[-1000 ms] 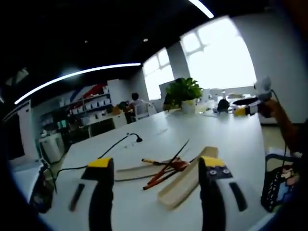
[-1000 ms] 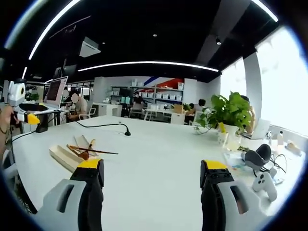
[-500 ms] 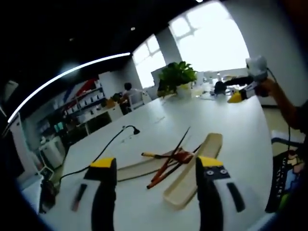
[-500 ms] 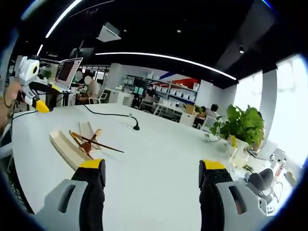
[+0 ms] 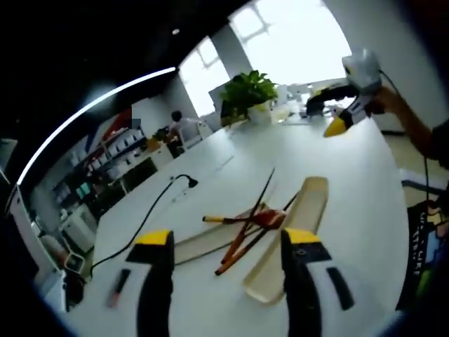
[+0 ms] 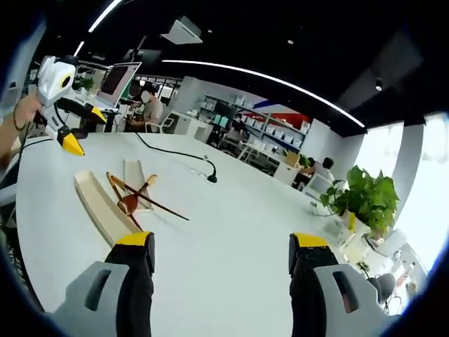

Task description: Arrange the utensils inside the cutlery case until each visible utensil rests in its matching compartment.

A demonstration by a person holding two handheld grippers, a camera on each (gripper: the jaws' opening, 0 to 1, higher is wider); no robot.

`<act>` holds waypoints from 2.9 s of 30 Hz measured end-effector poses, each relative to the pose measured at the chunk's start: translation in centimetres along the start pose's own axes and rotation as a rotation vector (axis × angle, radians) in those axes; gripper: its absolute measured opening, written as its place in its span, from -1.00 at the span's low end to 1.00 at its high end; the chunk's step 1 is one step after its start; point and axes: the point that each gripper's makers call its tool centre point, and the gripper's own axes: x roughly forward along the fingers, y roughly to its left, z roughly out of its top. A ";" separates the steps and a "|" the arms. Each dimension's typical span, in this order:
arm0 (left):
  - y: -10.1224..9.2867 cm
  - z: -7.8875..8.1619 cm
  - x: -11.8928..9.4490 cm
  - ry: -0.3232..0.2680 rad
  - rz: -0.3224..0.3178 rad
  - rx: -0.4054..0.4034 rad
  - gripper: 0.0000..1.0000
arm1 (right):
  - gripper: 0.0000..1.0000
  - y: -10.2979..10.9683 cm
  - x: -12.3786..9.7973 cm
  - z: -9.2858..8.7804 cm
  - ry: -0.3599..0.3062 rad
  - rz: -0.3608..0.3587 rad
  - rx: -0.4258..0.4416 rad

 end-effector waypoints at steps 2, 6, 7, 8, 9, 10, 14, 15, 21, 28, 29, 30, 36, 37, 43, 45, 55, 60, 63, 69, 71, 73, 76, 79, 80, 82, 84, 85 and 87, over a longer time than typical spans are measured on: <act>0.0 0.0 0.5 0.008 -0.003 0.009 0.27 | 0.60 0.3 0.3 -0.1 0.010 0.004 -0.010; 0.1 -0.3 1.5 0.037 -0.006 0.029 0.23 | 0.59 0.9 0.8 -0.1 0.026 0.016 -0.032; 0.1 -0.4 1.7 0.046 -0.005 0.034 0.23 | 0.57 0.9 0.9 0.0 0.026 0.018 -0.035; 0.1 -0.5 2.0 0.057 -0.005 0.041 0.23 | 0.54 1.0 1.0 0.1 0.022 0.018 -0.035; 0.0 -0.7 2.2 0.067 -0.010 0.050 0.22 | 0.51 1.0 1.1 0.2 0.016 0.018 -0.037; 0.0 -1.0 2.5 0.078 -0.013 0.058 0.21 | 0.50 1.0 1.3 0.3 0.014 0.018 -0.041; -0.1 -1.9 3.3 0.123 -0.026 0.088 0.17 | 0.37 1.5 1.9 0.4 0.026 0.037 -0.081; -0.1 -2.0 3.4 0.131 -0.029 0.093 0.17 | 0.27 1.7 2.2 0.5 0.021 0.045 -0.098; 0.9 -2.4 3.9 0.169 -0.016 0.119 0.16 | 0.27 2.2 3.2 0.0 0.034 0.066 -0.117; 1.2 -2.7 4.5 0.194 -0.014 0.140 0.09 | 0.29 2.4 4.2 -0.6 0.061 0.081 -0.124; 1.3 -2.7 4.6 0.195 -0.014 0.141 0.09 | 0.29 2.5 4.4 -0.6 0.065 0.082 -0.126; 1.3 -2.8 4.7 0.196 -0.014 0.141 0.09 | 0.29 2.6 4.6 -0.7 0.070 0.086 -0.131; 1.5 -3.2 5.5 0.224 -0.029 0.160 0.07 | 0.29 3.3 5.7 -0.5 0.090 0.114 -0.181; 1.5 -3.3 5.7 0.229 -0.032 0.159 0.06 | 0.30 3.3 5.9 -0.4 0.095 0.114 -0.185; 1.5 -4.1 6.6 0.257 -0.056 0.162 0.04 | 0.31 3.9 6.7 0.0 0.112 0.141 -0.222; 1.6 -4.3 6.8 0.265 -0.052 0.162 0.03 | 0.30 4.2 7.1 0.1 0.117 0.154 -0.240; 1.2 -5.2 7.9 0.310 -0.092 0.183 -0.10 | 0.22 5.7 9.1 -0.6 0.144 0.199 -0.315; 0.6 -5.6 8.4 0.323 -0.132 0.149 -0.17 | 0.13 6.4 9.9 -0.7 0.163 0.255 -0.432; 0.5 -5.9 8.8 0.333 -0.135 0.153 -0.17 | 0.13 6.8 10.4 -0.5 0.173 0.274 -0.455; 0.6 -6.1 9.5 0.350 -0.132 0.153 -0.18 | -0.28 7.6 10.7 -1.1 0.248 0.328 -0.491; 0.6 -6.1 9.5 0.355 -0.134 0.157 -0.18 | -0.43 7.9 10.9 -0.8 0.238 0.346 -0.490; 0.5 -5.9 9.6 0.358 -0.138 0.164 -0.18 | -0.36 8.2 11.1 -0.8 0.238 0.361 -0.498; 0.5 -5.9 9.8 0.366 -0.139 0.178 -0.19 | -0.37 8.6 11.3 -1.0 0.258 0.382 -0.550; 0.4 -6.1 10.0 0.379 -0.151 0.172 -0.22 | -0.37 9.0 11.5 -1.1 0.266 0.408 -0.604; 0.4 -6.2 10.2 0.383 -0.153 0.171 -0.22 | -0.38 9.2 11.5 -1.2 0.269 0.431 -0.649; 0.1 -6.6 10.2 0.405 -0.176 0.150 -0.23 | -0.39 9.5 11.6 -1.5 0.277 0.479 -0.763; 0.2 -6.7 10.6 0.405 -0.177 0.134 -0.26 | -0.43 9.8 12.1 -1.4 0.264 0.474 -0.783; 0.1 -6.8 10.6 0.408 -0.178 0.136 -0.27 | -0.43 9.9 12.4 -1.4 0.268 0.476 -0.781; 0.2 -7.0 10.6 0.421 -0.174 0.154 -0.29 | -0.43 10.4 12.7 -1.5 0.262 0.505 -0.827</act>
